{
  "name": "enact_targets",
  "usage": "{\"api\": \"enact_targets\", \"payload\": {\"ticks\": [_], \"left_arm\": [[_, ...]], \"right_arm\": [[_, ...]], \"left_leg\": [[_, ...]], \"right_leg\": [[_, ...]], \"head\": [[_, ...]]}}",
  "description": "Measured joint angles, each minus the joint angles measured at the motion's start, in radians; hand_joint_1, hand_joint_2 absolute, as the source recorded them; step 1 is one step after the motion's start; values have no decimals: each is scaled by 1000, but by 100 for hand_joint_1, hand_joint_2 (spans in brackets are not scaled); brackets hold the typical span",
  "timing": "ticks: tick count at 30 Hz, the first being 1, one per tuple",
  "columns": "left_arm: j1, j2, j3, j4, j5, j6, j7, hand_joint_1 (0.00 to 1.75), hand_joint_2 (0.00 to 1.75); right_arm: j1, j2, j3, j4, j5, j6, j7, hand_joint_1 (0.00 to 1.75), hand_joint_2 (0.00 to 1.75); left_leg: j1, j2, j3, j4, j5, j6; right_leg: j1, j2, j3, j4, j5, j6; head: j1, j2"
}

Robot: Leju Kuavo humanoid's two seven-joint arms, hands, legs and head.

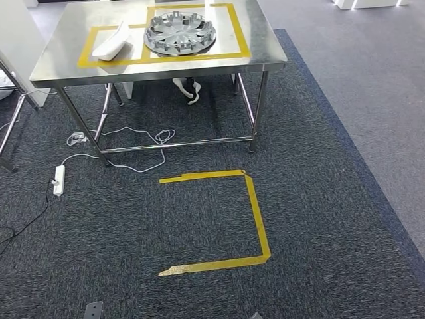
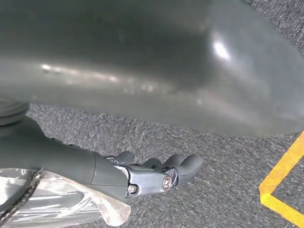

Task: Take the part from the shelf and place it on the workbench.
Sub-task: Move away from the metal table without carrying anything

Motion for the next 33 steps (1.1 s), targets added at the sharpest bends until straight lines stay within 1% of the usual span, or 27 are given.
{"api": "enact_targets", "payload": {"ticks": [6,8,9,10,11,12,13,14,15,16,17,18,19,20,21,22,23,24,25,26,27,28,29,30,31,32,33], "left_arm": [[0,2,0,0,0,1,12,0,0],[0,2,0,0,-1,2,14,0,0],[-1,2,0,0,-1,3,15,0,0],[-1,2,0,0,-1,4,15,0,0],[-2,1,0,0,-1,4,16,0,0],[-2,1,0,0,-1,5,16,0,0],[-2,1,0,0,-1,5,16,0,0],[-2,1,0,0,-1,5,16,0,0],[-2,1,0,0,-1,6,16,0,0],[-2,1,0,0,-1,6,16,0,0],[-2,1,0,0,-1,7,16,0,0],[-2,1,0,0,-1,7,16,0,0],[-2,1,0,0,-1,8,17,0,0],[-3,1,0,-1,-1,9,17,0,0],[-3,1,0,-1,-1,10,17,0,0],[-3,2,0,-1,-2,11,17,0,0],[-3,1,0,-1,-2,12,17,0,0],[-2,2,0,-1,-2,13,17,0,0],[-1,2,0,-1,-2,14,17,0,0],[0,2,0,-1,-2,14,17,0,0],[1,3,0,-1,-2,15,17,0,0],[1,2,0,-1,-2,16,17,0,0],[1,2,0,-1,-1,17,18,0,0],[1,2,0,-1,-1,19,21,0,0],[2,2,0,-2,0,21,25,0,0],[2,2,0,-2,0,23,28,0,0],[2,2,0,-2,1,24,31,0,0]], "right_arm": [[0,0,0,0,12,2,5,0,0],[-1,0,0,0,16,2,6,0,0],[-1,0,-1,0,17,2,6,0,0],[-1,0,-1,0,18,2,7,0,0],[-1,0,-1,0,18,2,7,0,0],[-1,0,-2,0,19,3,7,0,0],[-1,0,-4,0,19,3,8,0,0],[0,0,-6,0,20,3,8,0,0],[1,0,-7,0,21,3,8,0,0],[2,0,-9,0,23,3,9,0,0],[2,0,-12,0,24,3,9,0,0],[2,0,-14,0,25,3,10,0,0],[0,1,-15,0,27,3,10,0,0],[-1,1,-17,0,27,3,11,0,0],[-2,2,-18,0,28,3,11,0,0],[-3,2,-19,0,28,3,12,0,0],[-2,2,-21,0,28,3,12,0,0],[-1,2,-22,0,28,3,12,0,0],[-1,3,-23,1,28,3,12,0,0],[0,3,-23,1,29,3,12,0,0],[0,3,-24,1,29,3,11,0,0],[1,3,-25,1,30,3,10,0,0],[2,3,-25,1,31,2,8,0,0],[4,3,-25,1,32,2,8,0,0],[5,3,-26,1,32,1,7,0,0],[7,3,-26,1,32,1,6,0,0],[8,3,-26,1,33,1,6,0,0]], "left_leg": [[-1,0,-6,6,0,5],[0,1,-8,3,6,13],[3,2,-9,-3,11,18],[6,4,-10,-8,18,24],[8,5,-14,-13,23,29],[9,7,-19,-14,27,31],[9,7,-25,-13,31,32],[9,8,-32,-12,34,31],[10,8,-39,-11,38,28],[11,8,-45,-9,42,25],[12,8,-50,-6,45,21],[14,8,-54,-3,48,17],[14,7,-59,1,51,11],[13,7,-63,3,55,4],[12,6,-67,6,60,-3],[12,5,-70,7,66,-10],[13,5,-71,7,71,-18],[15,5,-75,10,70,-24],[17,4,-81,22,53,-30],[18,3,-92,54,18,-35],[19,2,-108,106,-30,-39],[20,2,-125,171,-80,-42],[20,2,-138,235,-115,-44],[20,2,-141,278,-129,-44],[20,2,-128,286,-123,-42],[19,2,-97,255,-101,-38],[17,1,-51,189,-72,-31]], "right_leg": [[-1,0,0,0,3,6],[-1,0,-1,0,6,12],[-1,1,-5,5,-1,16],[-1,3,-14,22,-18,20],[-2,5,-31,58,-48,23],[-4,6,-57,116,-86,27],[-6,7,-85,188,-124,30],[-8,7,-110,250,-150,34],[-11,7,-120,283,-157,37],[-13,7,-111,277,-144,39],[-16,7,-81,229,-114,41],[-19,6,-37,155,-82,43],[-20,7,6,84,-59,43],[-20,10,35,33,-44,40],[-19,12,46,6,-40,35],[-16,15,43,3,-41,28],[-15,15,33,4,-37,19],[-15,14,25,3,-33,9],[-15,12,18,3,-26,-3],[-16,10,10,1,-18,-13],[-15,8,1,1,-10,-20],[-14,7,-8,1,-4,-23],[-11,6,-15,2,3,-25],[-9,6,-23,3,10,-25],[-6,6,-29,4,17,-26],[-3,6,-35,5,23,-25],[-1,6,-40,6,27,-25]], "head": [[0,0],[0,0],[0,0],[1,0],[2,0],[3,0],[4,0],[4,0],[4,0],[4,0],[4,0],[4,0],[5,0],[4,0],[3,0],[2,0],[1,0],[1,0],[-1,0],[-2,0],[-4,0],[-6,0],[-6,0],[-6,0],[-6,0],[-6,0],[-6,0]]}}
